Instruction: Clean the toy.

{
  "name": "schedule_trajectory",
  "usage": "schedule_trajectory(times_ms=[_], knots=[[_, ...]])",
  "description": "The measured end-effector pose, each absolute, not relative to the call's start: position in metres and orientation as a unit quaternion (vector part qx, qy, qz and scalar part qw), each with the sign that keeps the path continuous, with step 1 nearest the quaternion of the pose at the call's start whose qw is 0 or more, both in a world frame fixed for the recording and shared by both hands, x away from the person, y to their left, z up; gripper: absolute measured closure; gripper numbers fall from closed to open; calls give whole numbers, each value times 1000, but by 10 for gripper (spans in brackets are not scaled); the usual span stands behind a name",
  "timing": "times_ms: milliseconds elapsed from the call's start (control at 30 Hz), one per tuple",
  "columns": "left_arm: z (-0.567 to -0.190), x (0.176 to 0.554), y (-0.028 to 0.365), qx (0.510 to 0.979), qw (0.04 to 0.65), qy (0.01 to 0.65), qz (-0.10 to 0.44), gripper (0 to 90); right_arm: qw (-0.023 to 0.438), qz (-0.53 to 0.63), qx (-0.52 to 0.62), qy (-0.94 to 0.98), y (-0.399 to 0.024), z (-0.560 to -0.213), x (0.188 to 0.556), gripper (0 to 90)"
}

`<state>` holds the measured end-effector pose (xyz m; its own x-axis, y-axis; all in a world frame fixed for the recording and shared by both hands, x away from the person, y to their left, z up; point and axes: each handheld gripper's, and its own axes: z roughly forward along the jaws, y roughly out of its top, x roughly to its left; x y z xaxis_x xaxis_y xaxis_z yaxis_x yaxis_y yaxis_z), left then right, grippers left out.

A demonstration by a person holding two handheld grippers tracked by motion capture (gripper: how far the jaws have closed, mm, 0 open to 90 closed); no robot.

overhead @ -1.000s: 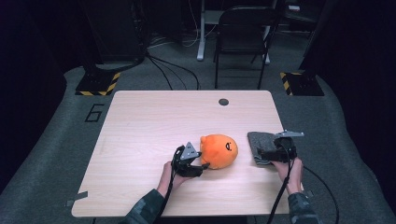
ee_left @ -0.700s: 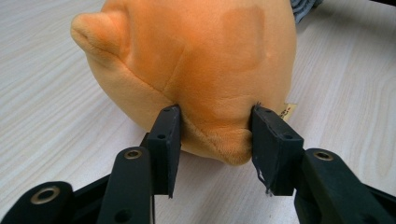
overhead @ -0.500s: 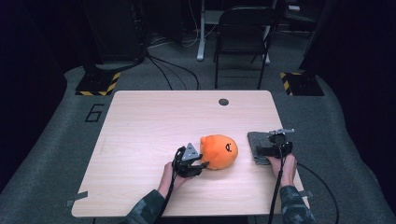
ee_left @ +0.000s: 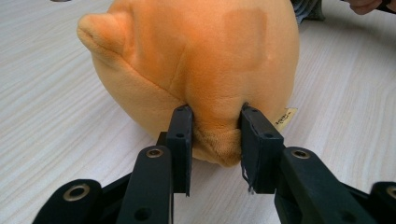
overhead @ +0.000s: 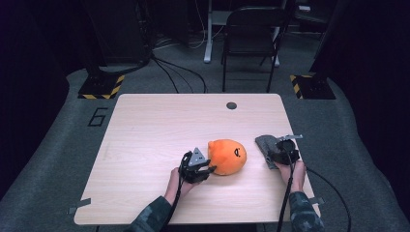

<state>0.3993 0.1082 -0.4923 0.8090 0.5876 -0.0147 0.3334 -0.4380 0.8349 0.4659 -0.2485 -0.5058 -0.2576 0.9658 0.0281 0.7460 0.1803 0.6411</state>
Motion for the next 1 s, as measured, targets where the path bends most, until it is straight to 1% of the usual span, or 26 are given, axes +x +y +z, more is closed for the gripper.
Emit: schedule_trajectory(times_ms=[133,300,400,633,767,1000], knots=[[-492,399,107,833,456,276,144,692,186,297,580,735,-253,-504,464,741],[-492,400,108,832,460,278,141,707,182,322,576,729,-255,-494,460,746],[-492,400,108,830,463,280,139,714,189,342,561,729,-252,-480,454,745],[-492,400,108,828,465,279,143,722,188,396,528,727,-240,-445,437,742],[-491,401,108,826,468,282,142,724,189,420,496,736,-219,-426,427,740],[-490,400,108,822,473,282,145,753,185,436,423,773,-162,-407,408,738]])
